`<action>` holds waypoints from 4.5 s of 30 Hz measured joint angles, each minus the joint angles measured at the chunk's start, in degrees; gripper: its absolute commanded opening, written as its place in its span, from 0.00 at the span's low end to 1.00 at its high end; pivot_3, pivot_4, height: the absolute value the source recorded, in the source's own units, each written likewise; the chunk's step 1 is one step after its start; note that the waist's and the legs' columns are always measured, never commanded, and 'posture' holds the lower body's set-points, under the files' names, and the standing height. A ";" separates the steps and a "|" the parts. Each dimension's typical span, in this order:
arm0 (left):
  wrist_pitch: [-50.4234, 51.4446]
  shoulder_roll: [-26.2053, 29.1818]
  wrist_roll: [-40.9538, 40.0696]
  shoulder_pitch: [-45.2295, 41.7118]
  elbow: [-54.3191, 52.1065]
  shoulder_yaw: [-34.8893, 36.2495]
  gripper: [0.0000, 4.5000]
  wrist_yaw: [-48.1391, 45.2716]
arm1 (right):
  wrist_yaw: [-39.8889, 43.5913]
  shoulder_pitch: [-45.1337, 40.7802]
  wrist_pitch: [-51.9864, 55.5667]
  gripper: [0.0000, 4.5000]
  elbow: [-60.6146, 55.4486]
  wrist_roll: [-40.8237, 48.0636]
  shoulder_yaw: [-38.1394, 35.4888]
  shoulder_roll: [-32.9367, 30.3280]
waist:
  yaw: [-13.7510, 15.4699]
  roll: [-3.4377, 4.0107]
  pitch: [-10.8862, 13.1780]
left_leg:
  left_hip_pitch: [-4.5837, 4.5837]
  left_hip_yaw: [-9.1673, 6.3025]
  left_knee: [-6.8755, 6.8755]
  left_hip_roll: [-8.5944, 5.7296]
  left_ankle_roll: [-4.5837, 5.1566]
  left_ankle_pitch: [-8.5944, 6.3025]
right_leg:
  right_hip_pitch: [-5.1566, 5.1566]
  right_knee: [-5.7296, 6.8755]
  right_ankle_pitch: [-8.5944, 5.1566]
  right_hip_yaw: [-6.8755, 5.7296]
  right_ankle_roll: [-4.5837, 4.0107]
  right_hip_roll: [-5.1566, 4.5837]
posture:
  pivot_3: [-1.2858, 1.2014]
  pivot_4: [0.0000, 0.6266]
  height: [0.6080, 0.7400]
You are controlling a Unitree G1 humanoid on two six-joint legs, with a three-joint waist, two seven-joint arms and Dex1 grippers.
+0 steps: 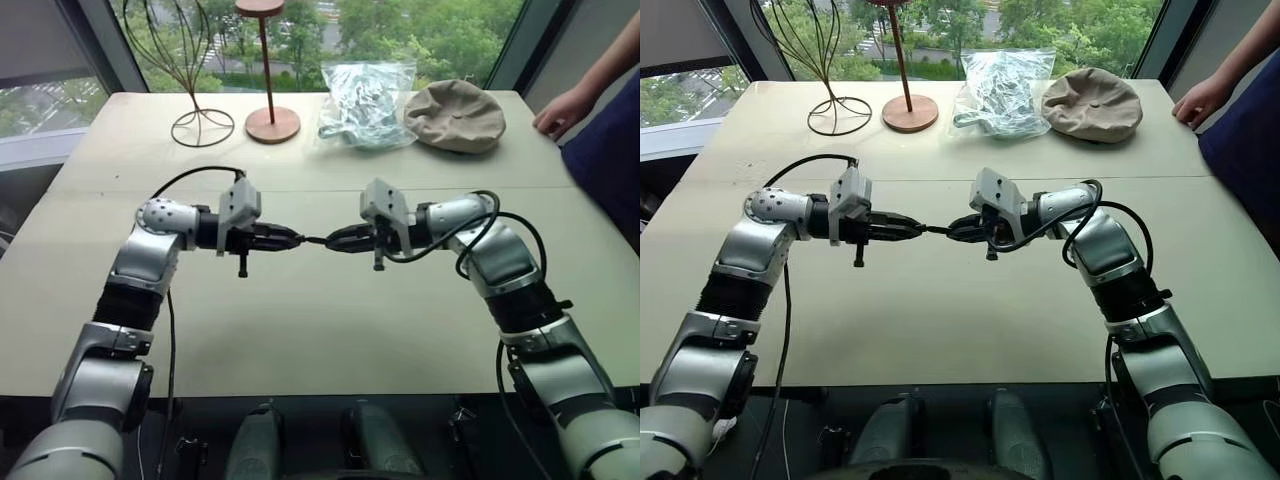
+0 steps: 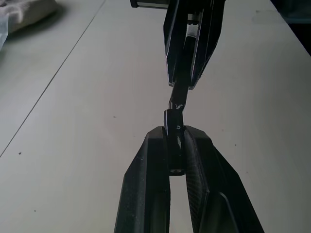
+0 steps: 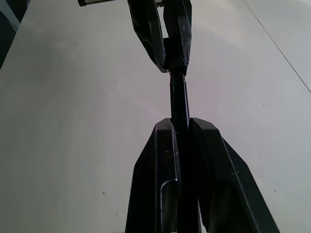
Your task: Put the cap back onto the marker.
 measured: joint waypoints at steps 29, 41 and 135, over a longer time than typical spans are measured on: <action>-7.63 -0.60 8.66 -4.84 6.50 -1.70 0.01 -3.16 | -1.61 -2.57 -2.46 0.00 4.62 -6.13 1.43 4.74 | 0.00 0.00 0.00 | 0.00 0.00 0.00 0.00 0.00 0.00 | -0.01 0.02 0.00 0.00 0.00 0.01 | 0.52 0.24 1.00; -10.39 0.94 11.38 -4.88 5.46 -2.14 0.01 -6.70 | -0.74 -2.56 -3.15 0.00 4.62 -7.33 2.67 5.84 | -0.03 0.00 0.00 | 0.00 0.00 0.01 0.01 0.00 0.00 | -0.01 0.02 0.00 0.00 0.00 0.01 | 0.52 0.24 1.00; -4.15 -0.34 9.36 -1.73 -1.93 -0.19 0.94 -4.97 | -0.05 -5.12 -3.30 0.00 6.44 -7.06 1.20 3.01 | 0.01 0.02 0.01 | 0.00 0.00 0.03 -0.01 0.00 0.00 | -0.01 0.07 0.00 0.01 0.00 -0.01 | 0.52 0.24 1.00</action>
